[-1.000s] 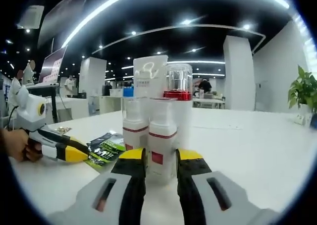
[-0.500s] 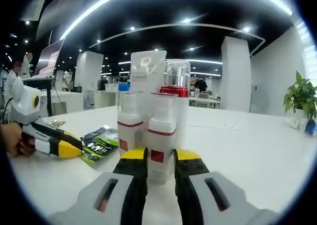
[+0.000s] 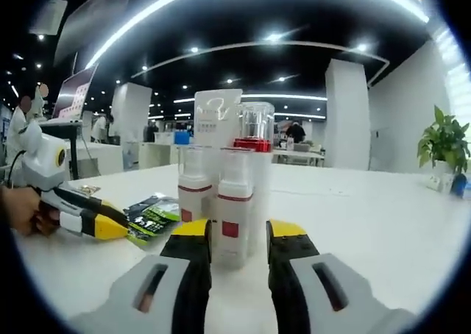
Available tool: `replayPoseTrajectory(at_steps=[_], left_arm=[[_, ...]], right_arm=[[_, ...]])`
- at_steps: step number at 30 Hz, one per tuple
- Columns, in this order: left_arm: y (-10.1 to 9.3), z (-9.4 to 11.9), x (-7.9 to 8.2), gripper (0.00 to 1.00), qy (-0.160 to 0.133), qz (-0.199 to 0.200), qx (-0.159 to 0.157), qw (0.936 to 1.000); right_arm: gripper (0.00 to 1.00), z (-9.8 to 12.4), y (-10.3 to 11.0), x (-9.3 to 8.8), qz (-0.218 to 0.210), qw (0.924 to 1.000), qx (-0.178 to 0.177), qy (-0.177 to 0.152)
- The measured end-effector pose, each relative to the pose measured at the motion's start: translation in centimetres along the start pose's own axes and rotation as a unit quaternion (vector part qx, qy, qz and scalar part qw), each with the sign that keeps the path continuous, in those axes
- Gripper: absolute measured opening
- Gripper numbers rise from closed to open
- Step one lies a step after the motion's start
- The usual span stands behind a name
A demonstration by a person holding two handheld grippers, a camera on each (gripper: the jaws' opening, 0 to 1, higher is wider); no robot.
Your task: Arrange the skincare products in the storage area until every visible bottle or jar stands upright without overlapping.
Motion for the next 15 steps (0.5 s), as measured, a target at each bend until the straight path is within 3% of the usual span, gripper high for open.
replayPoseTrajectory(at_steps=[3, 5, 9, 12, 15], left_arm=[[-0.2, 0.1, 0.2, 0.36, -0.003, 0.003, -0.004, 1.0000], [-0.5, 0.2, 0.3, 0.41, -0.002, 0.010, -0.015, 0.9998], [-1.3, 0.9, 1.6, 0.46, -0.030, -0.010, -0.040, 0.9987], [-1.1, 2.6, 2.4, 0.51, -0.032, -0.038, -0.049, 0.9975], [0.7, 4.9, 2.9, 0.56, -0.021, -0.071, -0.043, 0.9964]], right_arm=[[0.27, 0.7, 0.1, 1.0, 0.006, 0.9996, 0.002, -0.027], [0.23, 0.9, -0.1, 2.3, 0.006, 0.9979, 0.001, -0.064], [0.19, 1.4, -0.2, 3.1, -0.002, 0.9963, -0.001, -0.086], [0.11, 1.6, 1.0, 3.7, 0.010, 0.9946, 0.028, -0.099], [0.12, 1.6, 1.5, 4.0, -0.005, 0.9930, 0.040, -0.111]])
Point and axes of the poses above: the point that each gripper's makers call its tool centre point, and the gripper's own axes: z roughly backward along the fingers, y roughly to its left, x roughly out of its top, the point moved 1 cm from there along z, roughly backward along the fingers, and after that the axes turned 12 degrees about -y, right-handed, at the moved point
